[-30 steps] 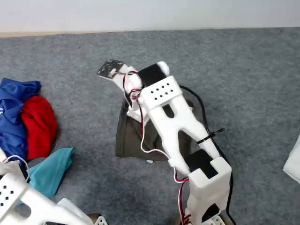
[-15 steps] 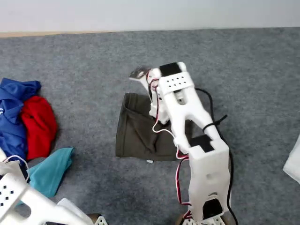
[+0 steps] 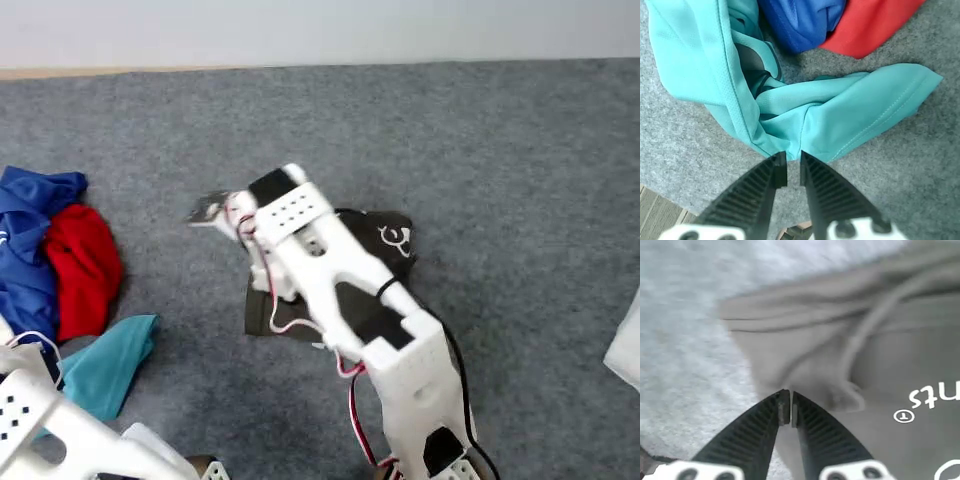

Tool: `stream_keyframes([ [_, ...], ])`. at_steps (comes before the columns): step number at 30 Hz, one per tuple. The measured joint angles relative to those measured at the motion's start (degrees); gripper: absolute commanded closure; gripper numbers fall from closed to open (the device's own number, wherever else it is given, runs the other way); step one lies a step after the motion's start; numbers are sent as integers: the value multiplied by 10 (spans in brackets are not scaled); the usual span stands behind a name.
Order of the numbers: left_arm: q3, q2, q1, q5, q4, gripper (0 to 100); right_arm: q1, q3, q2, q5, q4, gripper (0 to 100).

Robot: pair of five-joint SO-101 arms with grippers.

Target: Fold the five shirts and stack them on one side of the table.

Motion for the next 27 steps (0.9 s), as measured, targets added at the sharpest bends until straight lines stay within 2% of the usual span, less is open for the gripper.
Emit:
stream_keyframes([
  [7, 0, 0, 0, 0, 0, 942, -22, 0, -58, 1, 6, 989],
  [18, 0, 0, 0, 0, 0, 942, 137, 0, -35, 1, -25, 989],
  [27, 0, 0, 0, 0, 0, 942, 141, 0, 67, 1, -93, 989],
])
